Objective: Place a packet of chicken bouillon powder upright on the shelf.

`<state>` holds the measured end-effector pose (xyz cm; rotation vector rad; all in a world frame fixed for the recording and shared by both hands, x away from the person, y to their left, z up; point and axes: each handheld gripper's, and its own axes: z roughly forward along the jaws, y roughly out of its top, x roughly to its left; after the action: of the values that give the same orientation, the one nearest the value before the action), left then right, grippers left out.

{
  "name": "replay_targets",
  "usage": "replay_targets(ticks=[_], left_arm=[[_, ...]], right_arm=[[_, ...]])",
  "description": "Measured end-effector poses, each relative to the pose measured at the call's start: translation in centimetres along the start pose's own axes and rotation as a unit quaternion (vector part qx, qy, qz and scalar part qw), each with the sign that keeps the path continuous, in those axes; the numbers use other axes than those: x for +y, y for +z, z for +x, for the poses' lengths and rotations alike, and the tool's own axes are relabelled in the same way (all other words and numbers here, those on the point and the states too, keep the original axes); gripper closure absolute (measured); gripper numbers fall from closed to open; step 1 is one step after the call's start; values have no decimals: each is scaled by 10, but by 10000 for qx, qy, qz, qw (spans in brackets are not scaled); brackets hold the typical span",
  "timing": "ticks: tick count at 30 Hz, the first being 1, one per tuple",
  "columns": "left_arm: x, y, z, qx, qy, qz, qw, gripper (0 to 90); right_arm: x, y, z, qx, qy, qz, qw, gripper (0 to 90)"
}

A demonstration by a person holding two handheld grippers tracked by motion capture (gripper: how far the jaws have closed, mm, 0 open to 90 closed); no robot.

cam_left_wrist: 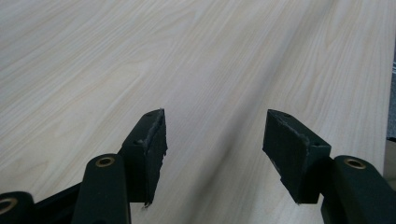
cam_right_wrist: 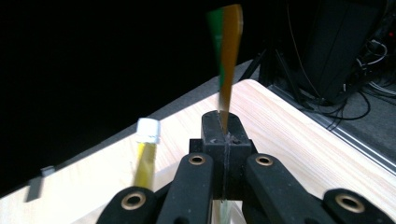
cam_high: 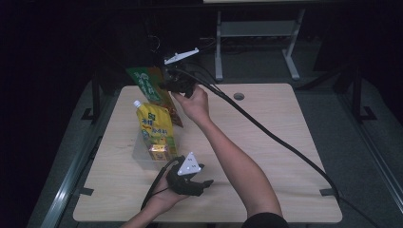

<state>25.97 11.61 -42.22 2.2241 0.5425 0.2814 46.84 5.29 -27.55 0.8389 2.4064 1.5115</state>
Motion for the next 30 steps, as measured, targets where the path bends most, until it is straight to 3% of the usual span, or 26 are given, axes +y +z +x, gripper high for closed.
replay_targets(ticks=[5, 7, 12, 21, 26, 30], left_arm=[[1, 1, 0, -6, -74, -42, 10000, 385], [0, 1, -1, -2, -70, -38, 10000, 383], [1, 1, -1, -9, -64, -21, 10000, 381], [1, 2, 1, 25, -50, -13, 10000, 370], [1, 2, 1, 48, -43, -13, 10000, 364], [0, 2, 3, 67, -64, -17, 10000, 357]], right_arm=[[-22, 14, -5, 81, 247, -88, 9996, 900], [-31, 17, -4, -14, 193, -86, 9998, 900], [-45, 14, -11, -18, 260, -196, 9995, 900], [-65, 6, -17, -106, 229, -80, 9996, 900], [-65, 6, -18, -145, 186, -62, 9997, 897], [-63, 0, -22, -136, 260, -77, 9995, 746]])
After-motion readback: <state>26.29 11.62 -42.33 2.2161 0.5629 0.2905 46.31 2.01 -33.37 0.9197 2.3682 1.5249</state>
